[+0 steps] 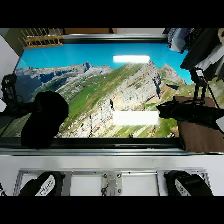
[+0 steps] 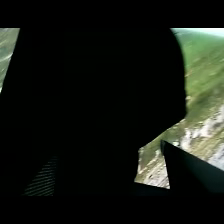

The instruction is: Fold the clothes and pants, and hang the long-sleeved shirts on hangers.

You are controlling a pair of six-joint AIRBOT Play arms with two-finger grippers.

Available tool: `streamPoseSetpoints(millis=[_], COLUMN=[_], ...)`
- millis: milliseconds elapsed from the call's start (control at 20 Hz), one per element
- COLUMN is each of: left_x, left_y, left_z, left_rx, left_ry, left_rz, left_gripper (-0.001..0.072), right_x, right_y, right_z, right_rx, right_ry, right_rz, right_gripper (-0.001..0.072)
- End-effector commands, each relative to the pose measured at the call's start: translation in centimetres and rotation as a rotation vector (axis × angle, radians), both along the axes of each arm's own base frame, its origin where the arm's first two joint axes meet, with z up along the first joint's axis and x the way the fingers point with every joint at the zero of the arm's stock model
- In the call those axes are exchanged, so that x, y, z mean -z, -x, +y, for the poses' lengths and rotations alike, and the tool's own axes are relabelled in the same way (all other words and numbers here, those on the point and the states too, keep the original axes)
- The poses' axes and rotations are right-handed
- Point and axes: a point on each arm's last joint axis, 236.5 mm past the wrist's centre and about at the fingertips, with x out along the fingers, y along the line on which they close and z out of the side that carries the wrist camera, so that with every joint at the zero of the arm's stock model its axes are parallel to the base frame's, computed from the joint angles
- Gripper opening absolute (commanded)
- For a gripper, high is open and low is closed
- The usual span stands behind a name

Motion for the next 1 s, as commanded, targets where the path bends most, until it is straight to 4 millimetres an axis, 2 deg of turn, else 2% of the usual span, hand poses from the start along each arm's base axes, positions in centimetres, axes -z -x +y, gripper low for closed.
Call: streamPoseSetpoints(millis=[0, 100, 200, 250, 350, 400, 450, 500, 600, 650, 750, 850, 950], left_x=[6.3, 9.5, 11.1, 11.2, 9.9, 8.3, 6.3, 3.7, -1.5, -3.7, -7.2, -8.7, -8.4], left_y=[3.2, 3.7, 3.5, 3.1, 1.3, -0.1, -1.7, -3.4, -5.6, -6.0, -5.3, -3.3, -1.4], left_z=[1.8, -0.1, -1.4, -1.9, -3.3, -4.6, -6.5, -9.3, -16.3, -20.3, -28.3, -35.7, -41.4], left_rx=[-0.138, -0.15, -0.15, -0.135, -0.077, -0.029, 0.026, 0.1, 0.268, 0.357, 0.542, 0.709, 0.834], left_ry=[0.032, 0.122, 0.171, 0.174, 0.164, 0.159, 0.161, 0.165, 0.2, 0.223, 0.266, 0.299, 0.315], left_rz=[0.163, 0.218, 0.246, 0.251, 0.228, 0.189, 0.134, 0.062, -0.086, -0.148, -0.248, -0.286, -0.269], left_gripper=[0.0693, 0.0693, 0.0692, 0.0553, 0.0047, 0.0013, 0.0013, 0.0013, 0.0013, 0.0013, 0.0013, 0.0013, 0.0013], right_x=[0.0, 0.0, 0.0, 0.0, 0.0, 0.0, 0.0, 0.0, 0.0, 0.0, 0.0, -0.2, -0.5], right_y=[0.0, 0.0, 0.0, 0.0, 0.0, 0.0, 0.0, 0.0, 0.0, 0.0, 0.0, -0.2, -0.4], right_z=[0.0, 0.0, 0.0, 0.0, 0.0, 0.0, 0.0, 0.0, 0.0, 0.0, 0.0, 0.1, 0.3], right_rx=[-0.001, -0.001, -0.001, -0.001, -0.001, -0.001, -0.001, -0.001, -0.001, -0.001, -0.001, 0.003, 0.004], right_ry=[0.0, 0.0, 0.0, 0.0, 0.0, 0.0, 0.0, 0.0, 0.0, 0.0, 0.0, -0.006, -0.024], right_rz=[-0.001, -0.001, -0.001, 0.0, 0.0, 0.0, -0.001, 0.0, 0.0, -0.001, -0.001, -0.007, -0.015], right_gripper=[0.002, 0.0021, 0.002, 0.002, 0.0021, 0.002, 0.002, 0.002, 0.002, 0.002, 0.0021, 0.002, 0.002])
